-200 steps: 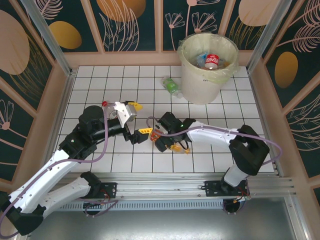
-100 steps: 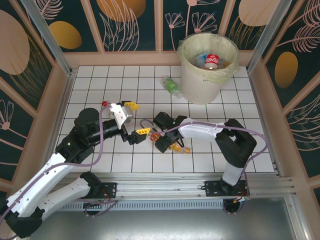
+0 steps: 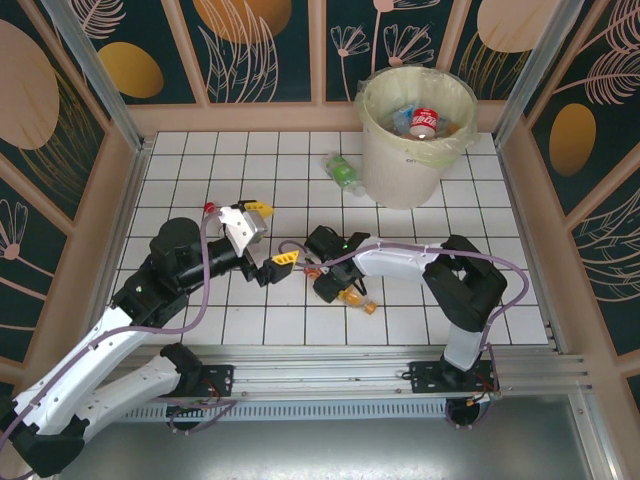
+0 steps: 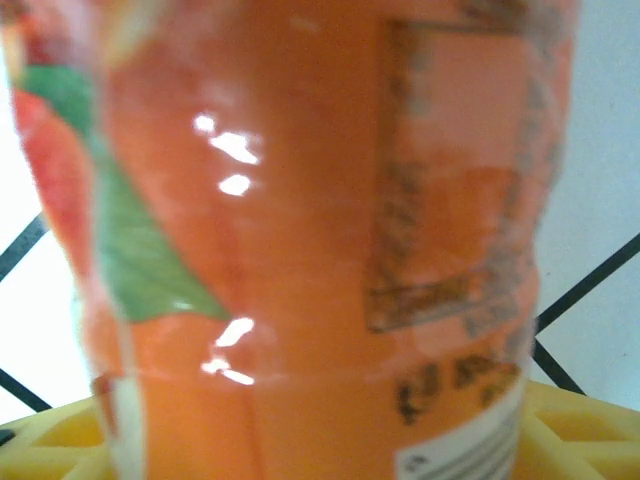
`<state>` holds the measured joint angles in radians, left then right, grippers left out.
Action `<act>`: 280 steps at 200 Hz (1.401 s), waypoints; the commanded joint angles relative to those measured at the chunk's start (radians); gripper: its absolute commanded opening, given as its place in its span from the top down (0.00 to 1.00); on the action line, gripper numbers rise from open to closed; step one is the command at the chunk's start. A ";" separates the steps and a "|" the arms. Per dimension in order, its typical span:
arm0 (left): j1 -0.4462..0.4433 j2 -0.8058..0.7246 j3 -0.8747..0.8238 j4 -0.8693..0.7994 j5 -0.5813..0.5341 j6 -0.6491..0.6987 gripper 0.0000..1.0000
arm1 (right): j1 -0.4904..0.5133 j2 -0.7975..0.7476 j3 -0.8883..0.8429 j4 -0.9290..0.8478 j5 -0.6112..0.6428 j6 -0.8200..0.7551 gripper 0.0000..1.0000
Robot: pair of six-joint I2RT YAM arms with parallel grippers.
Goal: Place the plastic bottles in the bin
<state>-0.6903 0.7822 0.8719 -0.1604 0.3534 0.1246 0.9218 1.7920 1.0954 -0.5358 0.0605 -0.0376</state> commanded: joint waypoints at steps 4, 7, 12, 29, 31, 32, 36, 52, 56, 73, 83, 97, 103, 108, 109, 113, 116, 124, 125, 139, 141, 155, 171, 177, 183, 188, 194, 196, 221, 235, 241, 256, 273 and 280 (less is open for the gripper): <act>-0.006 -0.023 -0.010 0.027 -0.026 0.014 0.01 | -0.014 -0.022 -0.011 0.036 0.014 0.026 0.42; -0.005 -0.024 -0.011 0.028 -0.028 0.013 0.02 | -0.017 -0.028 -0.015 0.041 0.011 0.028 0.44; -0.005 -0.026 -0.012 0.030 -0.031 0.012 0.01 | -0.023 -0.041 -0.025 0.051 0.005 0.034 0.45; -0.005 -0.036 -0.018 0.040 -0.041 0.011 0.01 | -0.046 -0.086 -0.055 0.090 -0.032 0.050 0.45; -0.005 -0.037 -0.021 0.042 -0.043 0.012 0.02 | -0.049 -0.090 -0.057 0.095 -0.037 0.051 0.45; -0.006 -0.037 -0.022 0.042 -0.043 0.012 0.02 | -0.051 -0.093 -0.059 0.097 -0.039 0.053 0.45; -0.005 -0.038 -0.023 0.043 -0.045 0.011 0.02 | -0.056 -0.103 -0.066 0.105 -0.041 0.055 0.45; -0.005 -0.038 -0.027 0.045 -0.044 0.010 0.01 | -0.077 -0.135 -0.082 0.126 -0.041 0.067 0.46; -0.005 -0.037 -0.029 0.045 -0.043 0.010 0.02 | -0.082 -0.143 -0.083 0.130 -0.041 0.069 0.46; -0.005 -0.032 -0.026 0.045 -0.037 0.008 0.01 | -0.104 -0.185 -0.088 0.147 -0.041 0.077 0.47; -0.006 -0.031 -0.025 0.045 -0.036 0.009 0.02 | -0.119 -0.214 -0.085 0.156 -0.063 0.081 0.47; -0.005 -0.029 -0.025 0.045 -0.033 0.007 0.01 | -0.142 -0.261 -0.082 0.174 -0.073 0.087 0.47; -0.005 -0.029 -0.027 0.047 -0.031 0.006 0.01 | -0.155 -0.276 -0.080 0.179 -0.085 0.088 0.48; -0.005 -0.030 -0.027 0.047 -0.031 0.006 0.01 | -0.164 -0.293 -0.078 0.185 -0.092 0.091 0.48; -0.005 -0.030 -0.027 0.048 -0.030 0.006 0.02 | -0.166 -0.300 -0.077 0.185 -0.093 0.092 0.48; -0.005 -0.031 -0.027 0.049 -0.030 0.004 0.02 | -0.175 -0.308 -0.074 0.187 -0.100 0.092 0.48; -0.005 -0.031 -0.028 0.050 -0.030 0.004 0.02 | -0.181 -0.318 -0.072 0.190 -0.105 0.092 0.48; -0.005 -0.029 -0.028 0.053 -0.027 0.004 0.02 | -0.196 -0.341 -0.063 0.192 -0.120 0.091 0.48; -0.005 -0.029 -0.028 0.053 -0.027 0.004 0.02 | -0.198 -0.343 -0.063 0.193 -0.121 0.092 0.48; -0.005 -0.028 -0.027 0.049 -0.024 0.005 0.01 | -0.222 -0.382 -0.046 0.194 -0.142 0.091 0.49; -0.005 -0.028 -0.026 0.050 -0.024 0.006 0.01 | -0.227 -0.387 -0.044 0.195 -0.146 0.090 0.48; -0.006 -0.032 -0.027 0.048 -0.024 0.005 0.02 | -0.252 -0.419 -0.022 0.194 -0.166 0.086 0.48; -0.005 -0.037 -0.028 0.048 -0.027 0.006 0.01 | -0.286 -0.442 0.018 0.191 -0.193 0.081 0.48; -0.005 -0.039 -0.029 0.051 -0.030 0.005 0.01 | -0.298 -0.448 0.036 0.187 -0.199 0.078 0.48; -0.005 -0.040 -0.030 0.051 -0.033 0.006 0.01 | -0.309 -0.453 0.055 0.185 -0.203 0.075 0.48; -0.006 -0.040 -0.031 0.050 -0.033 0.007 0.02 | -0.316 -0.456 0.072 0.181 -0.207 0.073 0.48; -0.005 -0.038 -0.030 0.050 -0.032 0.005 0.02 | -0.326 -0.459 0.094 0.177 -0.211 0.069 0.48; -0.006 -0.038 -0.030 0.050 -0.031 0.006 0.02 | -0.329 -0.460 0.101 0.177 -0.212 0.066 0.48; -0.005 -0.034 -0.030 0.051 -0.027 0.004 0.01 | -0.368 -0.464 0.193 0.164 -0.220 0.049 0.48; -0.005 -0.031 -0.030 0.051 -0.027 0.004 0.02 | -0.402 -0.461 0.244 0.162 -0.225 0.042 0.48; -0.005 -0.030 -0.032 0.052 -0.026 0.003 0.01 | -0.415 -0.460 0.265 0.167 -0.225 0.040 0.48; -0.005 -0.026 -0.030 0.053 -0.024 -0.001 0.01 | -0.440 -0.458 0.315 0.189 -0.228 0.039 0.48; -0.004 -0.024 -0.033 0.056 -0.024 -0.005 0.01 | -0.472 -0.449 0.375 0.215 -0.224 0.043 0.48; -0.005 -0.022 -0.036 0.061 -0.028 -0.008 0.01 | -0.484 -0.446 0.395 0.227 -0.204 0.045 0.48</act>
<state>-0.6907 0.7555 0.8524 -0.1520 0.3244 0.1268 0.4709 1.3594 1.4014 -0.3679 -0.1513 0.0242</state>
